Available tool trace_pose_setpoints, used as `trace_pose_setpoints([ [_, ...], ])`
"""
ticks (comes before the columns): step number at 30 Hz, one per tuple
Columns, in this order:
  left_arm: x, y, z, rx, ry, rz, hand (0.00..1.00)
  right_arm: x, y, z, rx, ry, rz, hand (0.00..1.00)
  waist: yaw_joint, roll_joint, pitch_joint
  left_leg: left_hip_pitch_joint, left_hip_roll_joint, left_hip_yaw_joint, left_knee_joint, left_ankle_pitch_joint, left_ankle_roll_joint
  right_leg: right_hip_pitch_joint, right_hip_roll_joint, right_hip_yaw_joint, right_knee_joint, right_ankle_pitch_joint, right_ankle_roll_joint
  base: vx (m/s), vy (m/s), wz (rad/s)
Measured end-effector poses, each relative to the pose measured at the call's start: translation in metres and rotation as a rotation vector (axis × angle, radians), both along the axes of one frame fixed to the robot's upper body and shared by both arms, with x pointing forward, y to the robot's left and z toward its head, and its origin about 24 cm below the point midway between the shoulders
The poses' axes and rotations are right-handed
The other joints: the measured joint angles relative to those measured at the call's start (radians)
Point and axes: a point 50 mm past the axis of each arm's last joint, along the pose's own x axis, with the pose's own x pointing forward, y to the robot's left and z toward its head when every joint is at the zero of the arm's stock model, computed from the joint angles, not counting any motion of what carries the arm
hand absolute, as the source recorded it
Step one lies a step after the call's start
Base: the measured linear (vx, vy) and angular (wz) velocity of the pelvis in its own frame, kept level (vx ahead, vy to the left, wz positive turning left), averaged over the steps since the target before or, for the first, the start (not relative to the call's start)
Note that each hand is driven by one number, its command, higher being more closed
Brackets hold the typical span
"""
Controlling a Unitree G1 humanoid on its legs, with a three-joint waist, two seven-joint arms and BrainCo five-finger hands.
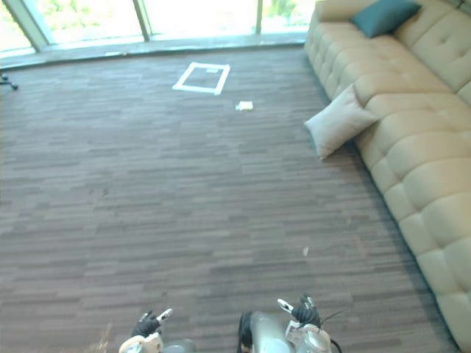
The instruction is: Pick up cushions and gather them together orderly.
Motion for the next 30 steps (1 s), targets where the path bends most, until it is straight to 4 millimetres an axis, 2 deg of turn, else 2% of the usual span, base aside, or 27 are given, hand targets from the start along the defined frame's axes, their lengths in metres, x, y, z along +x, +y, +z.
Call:
trace_pose_setpoints([
  [1, -0.002, 0.005, 0.002, 0.014, -0.009, 0.010, 0.00, 0.001, 0.008, -0.001, 0.015, 0.003, 0.026, 0.00, 0.008, -0.020, -0.007, -0.091, 0.007, 0.028, -0.008, -0.033, 0.013, 0.065, -0.001, 0.030, -0.057, -0.020, 0.002, 0.51, -0.072, -0.50],
  [2, -0.001, 0.006, 0.003, 0.018, -0.019, 0.014, 0.00, 0.003, 0.011, -0.001, 0.022, -0.002, 0.031, 0.00, 0.014, -0.025, -0.011, -0.140, 0.009, 0.043, -0.033, -0.048, 0.023, 0.095, -0.002, 0.044, -0.081, -0.028, 0.004, 0.58, -0.016, -0.58],
  [3, 0.001, 0.006, 0.005, 0.017, -0.032, 0.021, 0.00, 0.004, 0.015, -0.001, 0.033, -0.002, 0.033, 0.00, 0.028, -0.025, -0.013, -0.209, 0.004, 0.068, -0.149, -0.081, 0.039, 0.143, -0.012, 0.076, -0.112, -0.042, 0.016, 0.51, 0.040, -0.65],
  [5, 0.005, 0.006, 0.007, 0.017, -0.057, 0.027, 0.00, 0.002, 0.018, -0.003, 0.041, 0.013, 0.040, 0.00, 0.048, -0.025, -0.014, -0.268, -0.030, 0.096, -0.426, -0.095, 0.043, 0.209, -0.048, 0.118, -0.142, -0.071, 0.050, 0.61, 0.145, -0.68],
  [7, 0.005, 0.003, 0.009, 0.016, -0.079, 0.039, 0.00, -0.001, 0.020, -0.006, 0.044, 0.034, 0.044, 0.00, 0.060, -0.026, -0.021, -0.302, -0.078, 0.096, -0.779, -0.023, 0.020, 0.282, -0.096, 0.166, -0.171, -0.127, 0.091, 0.61, 0.228, -0.67],
  [8, 0.003, 0.003, 0.009, 0.013, -0.078, 0.043, 0.00, -0.002, 0.021, -0.006, 0.042, 0.040, 0.051, 0.00, 0.062, -0.023, -0.029, -0.312, -0.079, 0.092, -0.838, -0.011, 0.021, 0.303, -0.102, 0.179, -0.187, -0.142, 0.099, 0.69, 0.323, -0.77],
  [9, 0.002, 0.004, 0.009, 0.011, -0.078, 0.043, 0.00, -0.009, 0.023, -0.009, 0.047, 0.063, 0.051, 0.00, 0.069, -0.043, -0.051, -0.324, -0.092, 0.096, -0.804, 0.069, 0.047, 0.336, -0.126, 0.210, -0.193, -0.161, 0.099, 0.88, 0.413, -0.77],
  [10, 0.001, 0.007, 0.008, 0.019, -0.070, 0.034, 0.00, -0.016, 0.027, -0.012, 0.058, 0.085, 0.046, 0.00, 0.074, -0.059, -0.078, -0.320, -0.102, 0.108, -0.780, 0.099, 0.072, 0.325, -0.153, 0.233, -0.148, -0.160, 0.103, 0.78, 0.357, -0.81],
  [11, 0.000, 0.013, 0.009, 0.033, -0.067, 0.034, 0.00, -0.018, 0.033, -0.013, 0.074, 0.089, 0.045, 0.00, 0.077, -0.089, -0.094, -0.305, -0.123, 0.130, -0.763, 0.087, 0.104, 0.291, -0.185, 0.251, -0.059, -0.152, 0.116, 0.76, 0.340, -0.65],
  [12, 0.000, 0.018, 0.009, 0.051, -0.055, 0.017, 0.00, -0.022, 0.037, -0.015, 0.086, 0.105, 0.056, 0.00, 0.075, -0.117, -0.103, -0.277, -0.144, 0.155, -0.742, 0.036, 0.124, 0.219, -0.213, 0.277, 0.127, -0.113, 0.170, 0.70, 0.350, -0.42],
  [14, 0.004, 0.022, 0.007, 0.064, -0.033, -0.012, 0.00, -0.023, 0.034, -0.015, 0.078, 0.101, 0.043, 0.00, 0.060, -0.135, -0.096, -0.187, -0.175, 0.165, -0.729, -0.049, 0.143, 0.076, -0.227, 0.317, 0.518, 0.028, 0.301, 0.74, 0.362, -0.11],
  [15, 0.002, 0.022, 0.005, 0.063, -0.015, -0.016, 0.00, -0.021, 0.032, -0.014, 0.072, 0.091, 0.039, 0.00, 0.055, -0.129, -0.090, -0.135, -0.185, 0.165, -0.737, -0.074, 0.143, 0.027, -0.237, 0.299, 0.641, 0.034, 0.311, 0.62, 0.261, -0.04],
  [16, 0.000, 0.021, 0.003, 0.062, 0.007, -0.025, 0.00, -0.019, 0.028, -0.012, 0.058, 0.075, 0.040, 0.00, 0.047, -0.128, -0.086, -0.062, -0.192, 0.170, -0.768, -0.094, 0.144, -0.024, -0.253, 0.262, 0.741, 0.030, 0.304, 0.54, 0.211, -0.16],
  [17, 0.000, 0.018, 0.002, 0.058, 0.019, -0.039, 0.00, -0.017, 0.026, -0.010, 0.051, 0.063, 0.040, 0.00, 0.043, -0.116, -0.081, 0.014, -0.191, 0.177, -0.816, -0.110, 0.142, -0.084, -0.256, 0.220, 0.795, 0.023, 0.290, 0.50, 0.189, -0.22],
  [19, 0.001, 0.015, 0.001, 0.059, 0.023, -0.068, 0.00, -0.013, 0.025, -0.007, 0.042, 0.032, 0.040, 0.00, 0.037, -0.110, -0.083, 0.122, -0.189, 0.179, -0.912, -0.121, 0.132, -0.206, -0.250, 0.129, 0.786, -0.004, 0.250, 0.45, 0.113, -0.12],
  [21, 0.003, 0.013, 0.000, 0.055, 0.033, -0.086, 0.00, -0.010, 0.019, -0.005, 0.024, 0.018, 0.037, 0.00, 0.028, -0.101, -0.072, 0.212, -0.183, 0.182, -0.980, -0.126, 0.125, -0.279, -0.237, 0.031, 0.661, -0.041, 0.217, 0.49, 0.039, 0.00],
  [22, 0.000, 0.011, -0.002, 0.048, 0.049, -0.091, 0.00, -0.009, 0.014, -0.004, 0.012, 0.015, 0.038, 0.00, 0.019, -0.090, -0.065, 0.262, -0.181, 0.184, -1.021, -0.127, 0.120, -0.308, -0.220, -0.022, 0.523, -0.044, 0.201, 0.41, -0.001, 0.00],
  [23, -0.001, 0.011, -0.003, 0.048, 0.054, -0.097, 0.00, -0.009, 0.013, -0.004, 0.008, 0.014, 0.039, 0.00, 0.014, -0.088, -0.064, 0.277, -0.180, 0.184, -1.036, -0.128, 0.118, -0.320, -0.210, -0.040, 0.449, -0.038, 0.193, 0.51, -0.017, 0.14],
  [24, -0.001, 0.009, -0.004, 0.049, 0.061, -0.117, 0.00, -0.006, 0.009, -0.003, -0.002, 0.010, 0.038, 0.00, -0.006, -0.078, -0.057, 0.313, -0.177, 0.183, -1.073, -0.138, 0.102, -0.342, -0.183, -0.069, 0.260, 0.006, 0.159, 0.52, -0.041, 0.25],
  [25, -0.002, 0.007, -0.004, 0.045, 0.066, -0.128, 0.00, -0.008, 0.005, -0.004, -0.010, 0.025, 0.038, 0.00, -0.014, -0.070, -0.047, 0.349, -0.177, 0.178, -1.097, -0.146, 0.087, -0.356, -0.161, -0.068, 0.132, 0.067, 0.131, 0.66, -0.082, 0.30],
  [26, -0.003, 0.007, -0.005, 0.043, 0.068, -0.129, 0.00, -0.012, 0.004, -0.006, -0.003, 0.042, 0.028, 0.00, -0.014, -0.069, -0.045, 0.370, -0.182, 0.174, -1.101, -0.156, 0.070, -0.360, -0.151, -0.063, 0.060, 0.120, 0.121, 0.72, -0.135, 0.26],
  [27, -0.006, 0.007, -0.005, 0.044, 0.074, -0.127, 0.00, -0.014, 0.003, -0.007, -0.005, 0.047, 0.021, 0.00, -0.017, -0.071, -0.045, 0.395, -0.187, 0.151, -1.099, -0.167, 0.054, -0.359, -0.149, -0.051, 0.048, 0.203, 0.088, 0.63, -0.151, 0.22],
  [28, -0.009, 0.000, -0.007, 0.027, 0.084, -0.131, 0.00, -0.011, -0.001, -0.005, -0.014, 0.039, 0.018, 0.00, -0.023, -0.055, -0.045, 0.420, -0.164, 0.124, -1.087, -0.168, 0.051, -0.359, -0.139, -0.048, 0.110, 0.201, 0.056, 0.51, -0.150, 0.17],
  [30, -0.007, -0.006, -0.007, 0.017, 0.074, -0.135, 0.00, -0.010, -0.003, -0.005, -0.019, 0.035, 0.020, 0.00, -0.021, -0.031, -0.053, 0.389, -0.135, 0.090, -0.992, -0.167, 0.048, -0.359, -0.135, -0.065, 0.150, 0.127, 0.048, 0.50, -0.233, 0.20],
])
